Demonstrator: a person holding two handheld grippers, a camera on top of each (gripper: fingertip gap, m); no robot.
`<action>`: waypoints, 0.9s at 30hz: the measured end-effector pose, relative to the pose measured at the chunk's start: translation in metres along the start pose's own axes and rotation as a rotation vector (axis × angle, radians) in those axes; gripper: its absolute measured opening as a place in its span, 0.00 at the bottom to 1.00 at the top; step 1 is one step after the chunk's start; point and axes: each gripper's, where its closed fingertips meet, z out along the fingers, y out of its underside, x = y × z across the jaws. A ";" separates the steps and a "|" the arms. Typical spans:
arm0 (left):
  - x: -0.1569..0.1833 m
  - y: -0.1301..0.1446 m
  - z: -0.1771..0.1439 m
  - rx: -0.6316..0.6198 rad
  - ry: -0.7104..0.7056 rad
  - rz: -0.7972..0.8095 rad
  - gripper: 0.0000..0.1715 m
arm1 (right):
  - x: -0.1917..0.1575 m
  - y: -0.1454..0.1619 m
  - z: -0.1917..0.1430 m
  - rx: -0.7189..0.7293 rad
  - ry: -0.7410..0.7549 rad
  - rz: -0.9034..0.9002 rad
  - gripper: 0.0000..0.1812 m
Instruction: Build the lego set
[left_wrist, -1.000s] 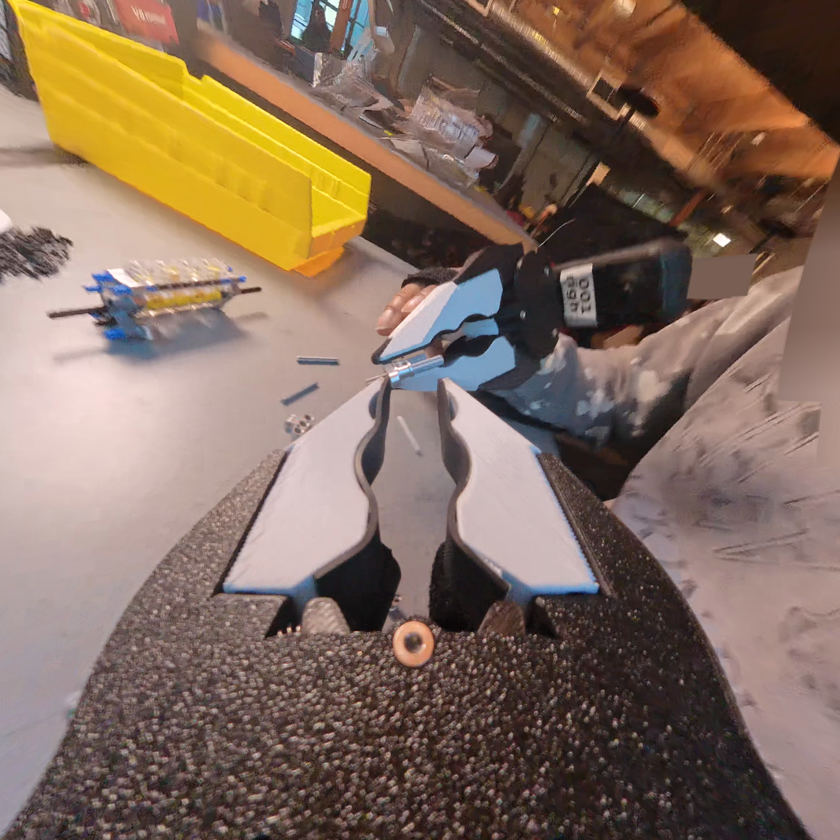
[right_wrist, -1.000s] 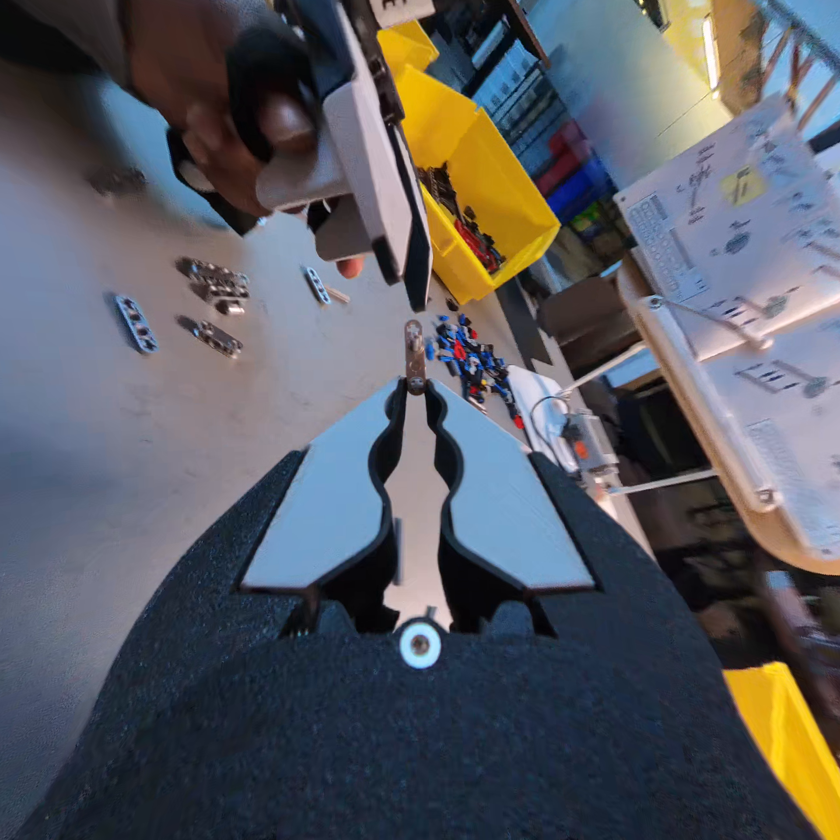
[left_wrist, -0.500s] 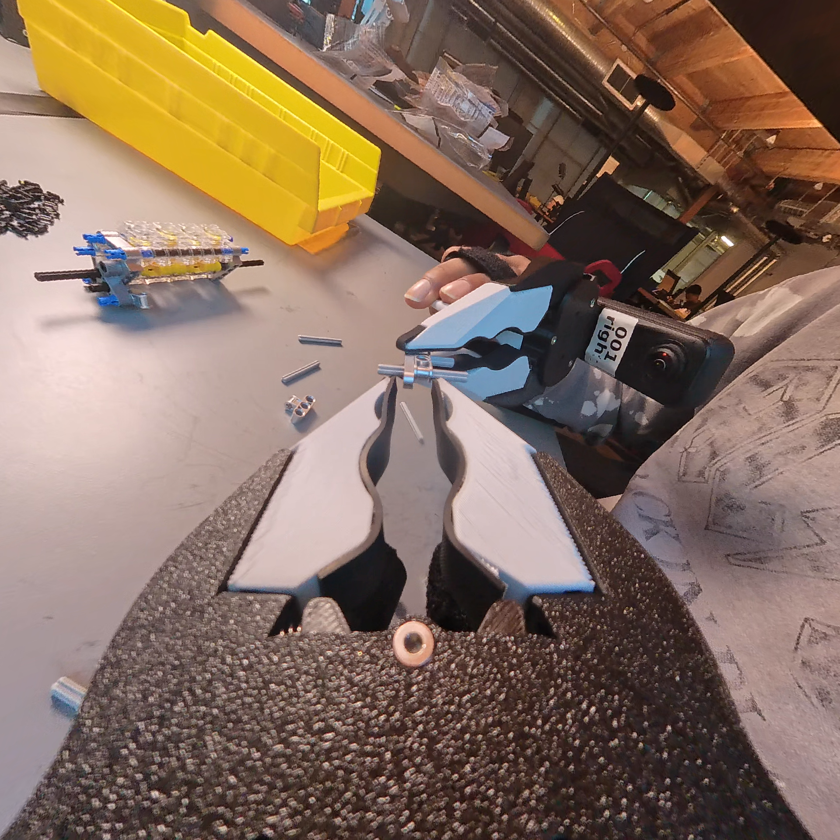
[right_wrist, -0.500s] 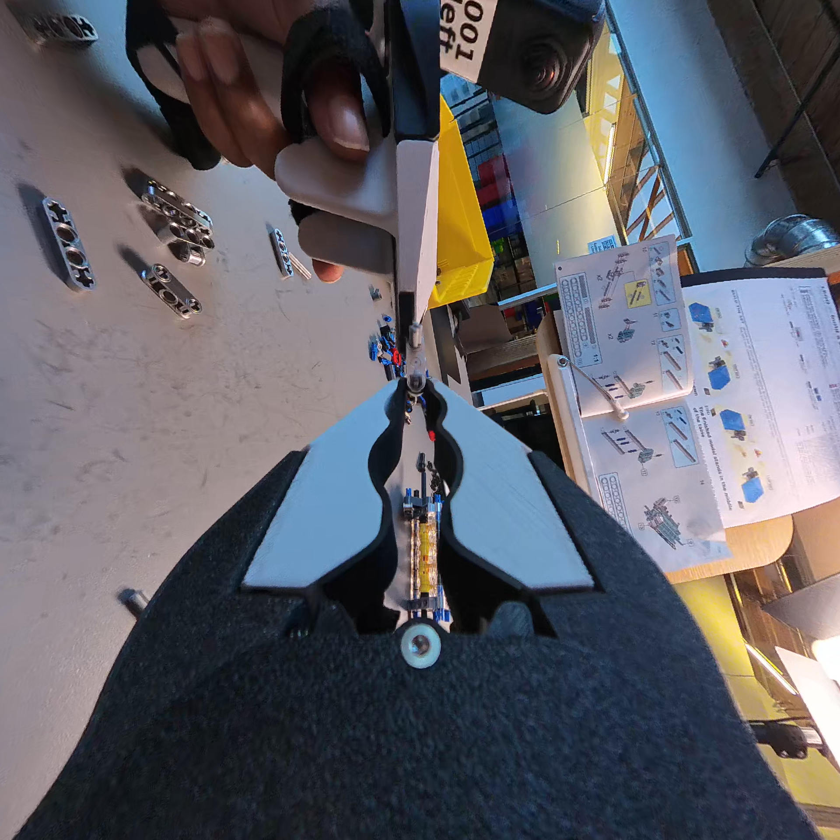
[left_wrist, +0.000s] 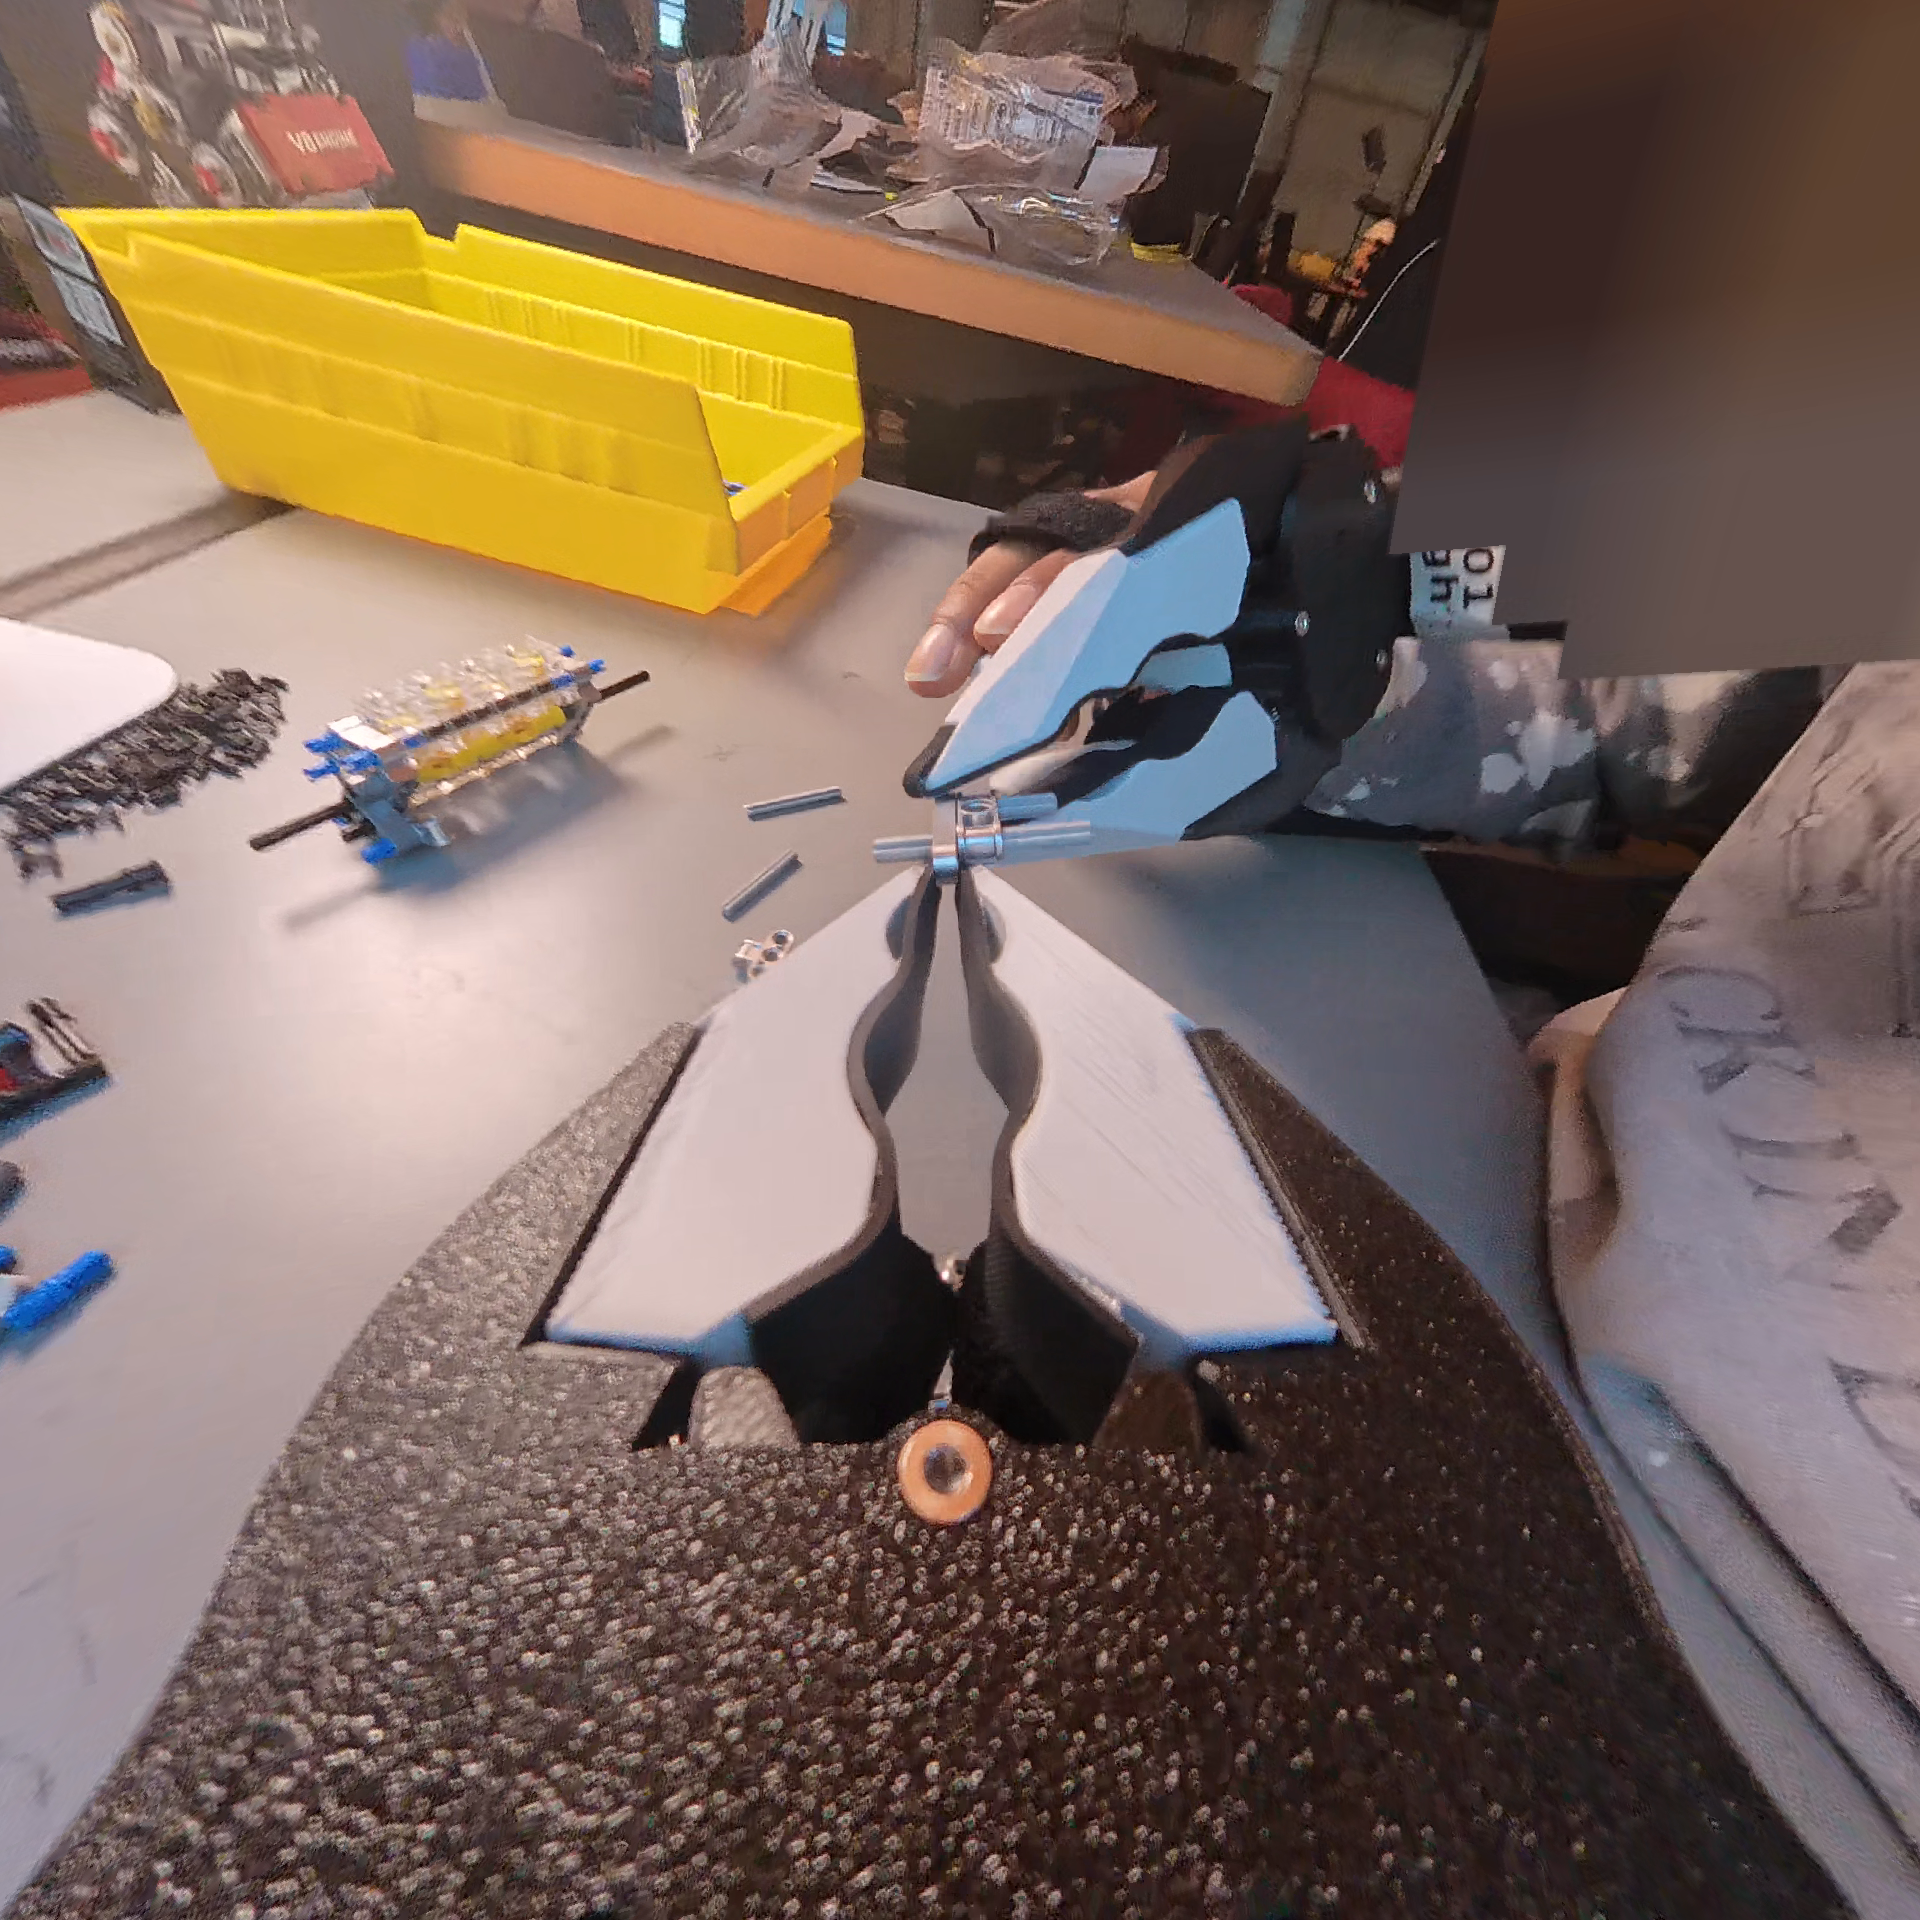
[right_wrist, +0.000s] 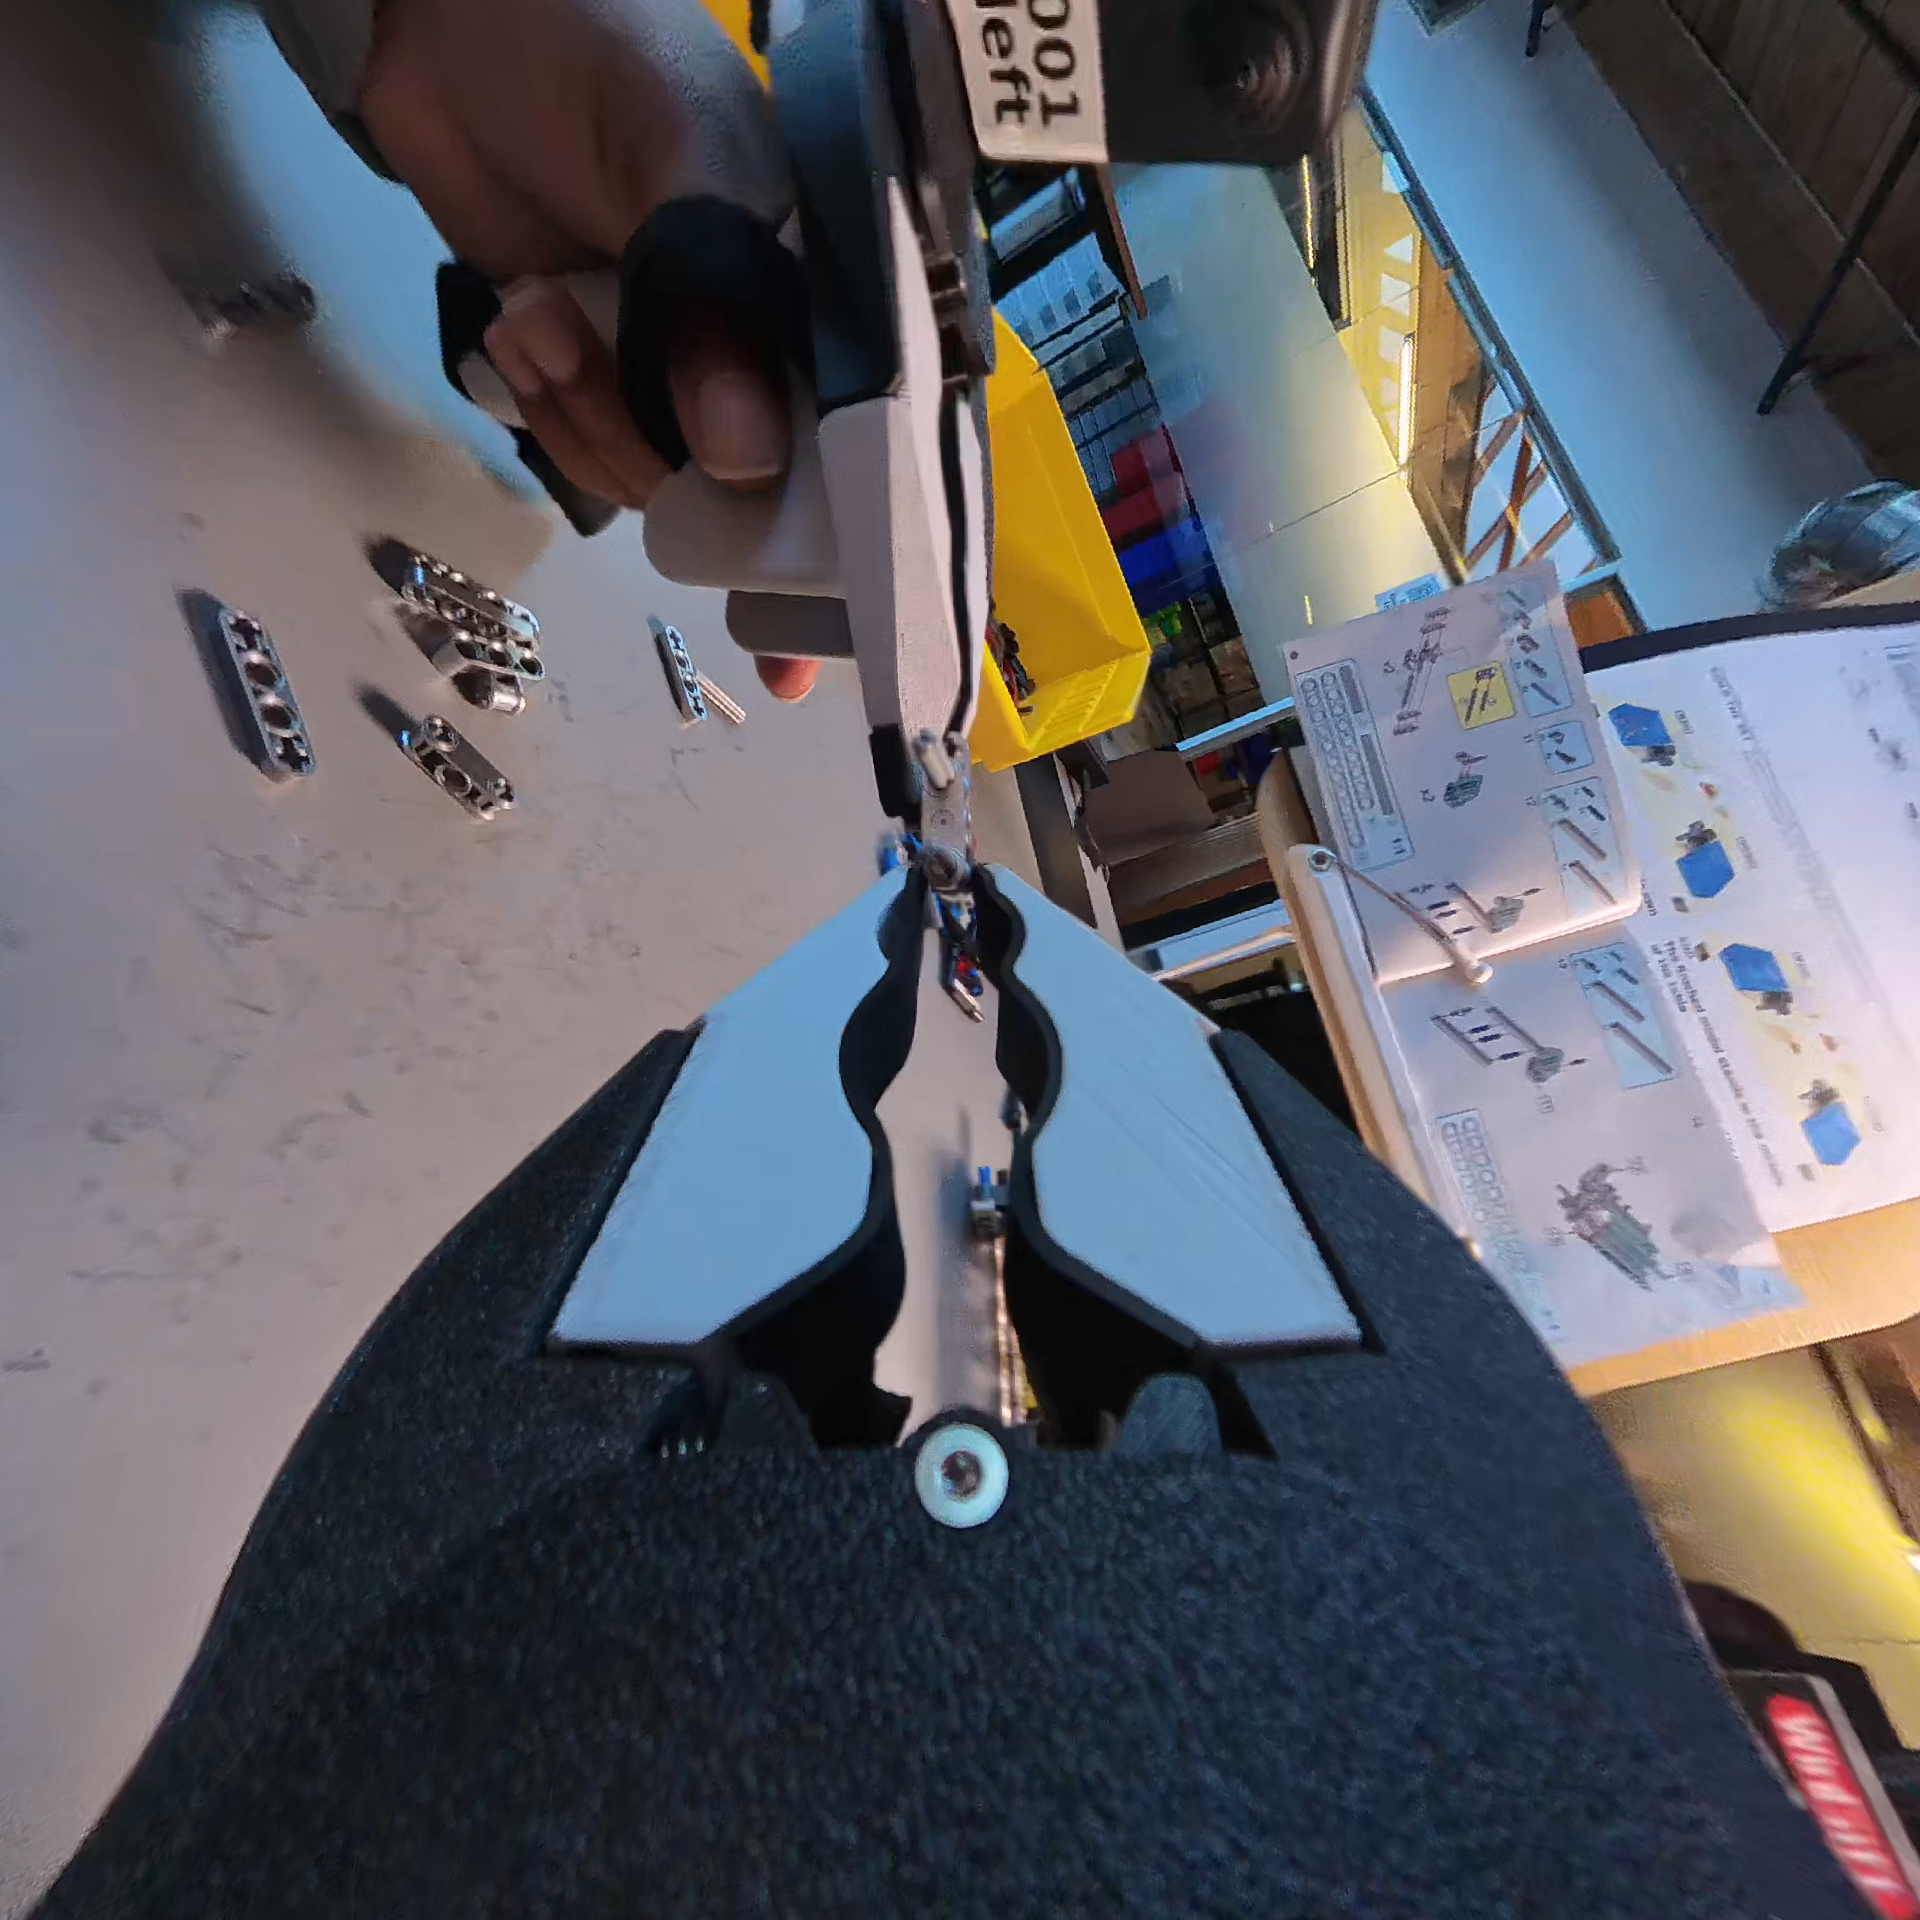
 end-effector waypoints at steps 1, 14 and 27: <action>0.000 -0.001 -0.001 0.001 -0.016 0.045 0.01 | 0.001 0.000 -0.001 0.020 -0.015 0.068 0.04; 0.016 -0.004 -0.002 0.006 -0.035 0.368 0.01 | -0.013 -0.023 -0.016 0.242 -0.418 0.724 0.13; 0.020 -0.014 -0.004 0.077 0.262 -0.281 0.14 | -0.006 -0.016 -0.011 0.163 -0.215 0.372 0.13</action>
